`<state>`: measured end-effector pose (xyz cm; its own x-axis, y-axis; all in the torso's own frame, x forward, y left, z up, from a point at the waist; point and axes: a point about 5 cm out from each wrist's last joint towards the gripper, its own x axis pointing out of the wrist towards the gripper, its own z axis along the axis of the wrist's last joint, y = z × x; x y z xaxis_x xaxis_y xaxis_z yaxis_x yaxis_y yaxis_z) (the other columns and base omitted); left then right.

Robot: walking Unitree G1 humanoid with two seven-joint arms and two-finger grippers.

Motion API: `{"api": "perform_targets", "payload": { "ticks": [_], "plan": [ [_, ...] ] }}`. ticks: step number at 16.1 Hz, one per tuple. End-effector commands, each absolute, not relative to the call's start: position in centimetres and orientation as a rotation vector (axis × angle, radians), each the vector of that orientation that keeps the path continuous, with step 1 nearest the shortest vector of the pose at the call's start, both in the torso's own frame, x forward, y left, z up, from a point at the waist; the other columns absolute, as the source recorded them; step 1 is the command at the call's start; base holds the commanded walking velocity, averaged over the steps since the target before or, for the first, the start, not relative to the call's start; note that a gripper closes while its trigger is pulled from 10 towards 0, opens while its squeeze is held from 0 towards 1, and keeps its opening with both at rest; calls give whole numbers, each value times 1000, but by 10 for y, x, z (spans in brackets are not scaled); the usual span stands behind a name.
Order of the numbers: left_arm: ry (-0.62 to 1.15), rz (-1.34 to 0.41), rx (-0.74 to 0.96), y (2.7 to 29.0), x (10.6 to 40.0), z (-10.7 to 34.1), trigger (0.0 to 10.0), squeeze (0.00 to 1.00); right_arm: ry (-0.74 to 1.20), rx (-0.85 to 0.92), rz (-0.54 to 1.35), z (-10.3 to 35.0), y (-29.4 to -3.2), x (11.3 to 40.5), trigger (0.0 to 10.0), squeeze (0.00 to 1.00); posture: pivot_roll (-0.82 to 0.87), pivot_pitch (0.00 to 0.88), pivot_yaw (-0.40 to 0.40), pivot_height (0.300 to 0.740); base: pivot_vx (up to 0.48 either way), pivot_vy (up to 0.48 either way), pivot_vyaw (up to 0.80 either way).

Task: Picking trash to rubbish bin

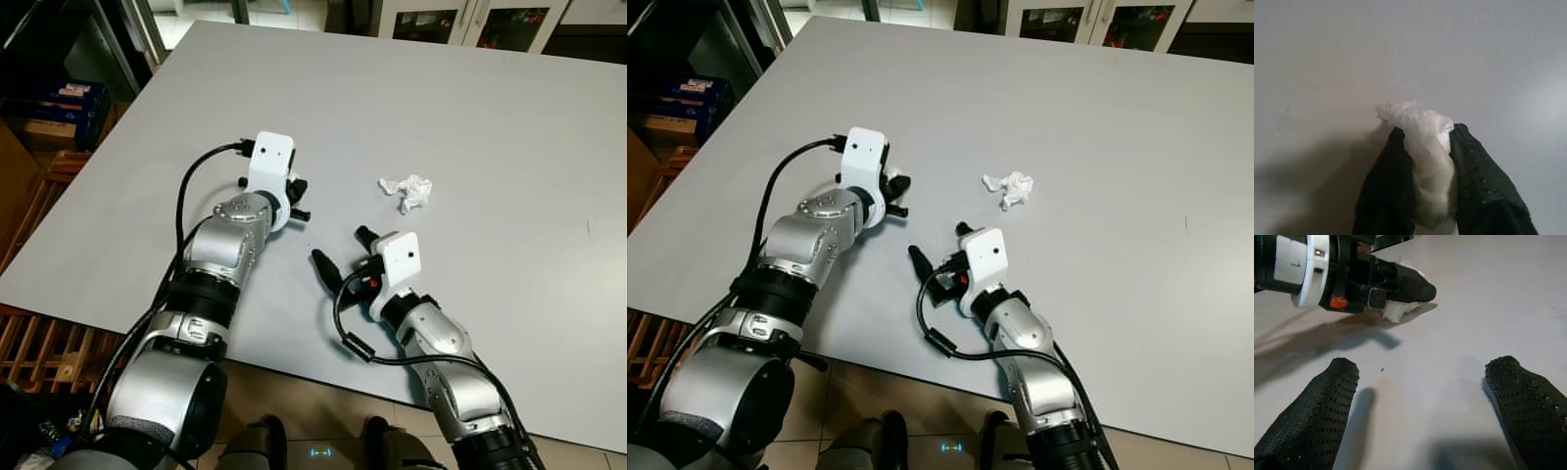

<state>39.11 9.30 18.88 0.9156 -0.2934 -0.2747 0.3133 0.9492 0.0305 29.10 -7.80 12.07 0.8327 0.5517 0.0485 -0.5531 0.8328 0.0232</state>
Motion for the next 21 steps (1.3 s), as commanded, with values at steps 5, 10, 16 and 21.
{"api": "perform_targets", "payload": {
  "ticks": [5, 10, 16, 21],
  "plan": [
    [311, -308, 68, 90, 382, 175, 0, 0, 28, 37, 583, 106, -79, 290, 10000, 0, -61, 170, 75, 740, 0, 0, 0],
    [57, -208, 148, 97, 380, 188, 10000, 0, 0, 23, 531, 110, -82, 299, 10000, 0, -55, 148, 79, 740, 0, 0, 0],
    [-116, -120, 156, 102, 362, 180, 10000, 0, -146, 52, 369, 137, -99, 319, 10000, 0, -43, 118, 78, 740, 0, 0, 0],
    [-182, -83, 140, 114, 352, 172, 10000, 0, -252, 30, 146, 153, -125, 330, 10000, 0, -36, 105, 77, 740, 0, 0, 0]
  ]
}}
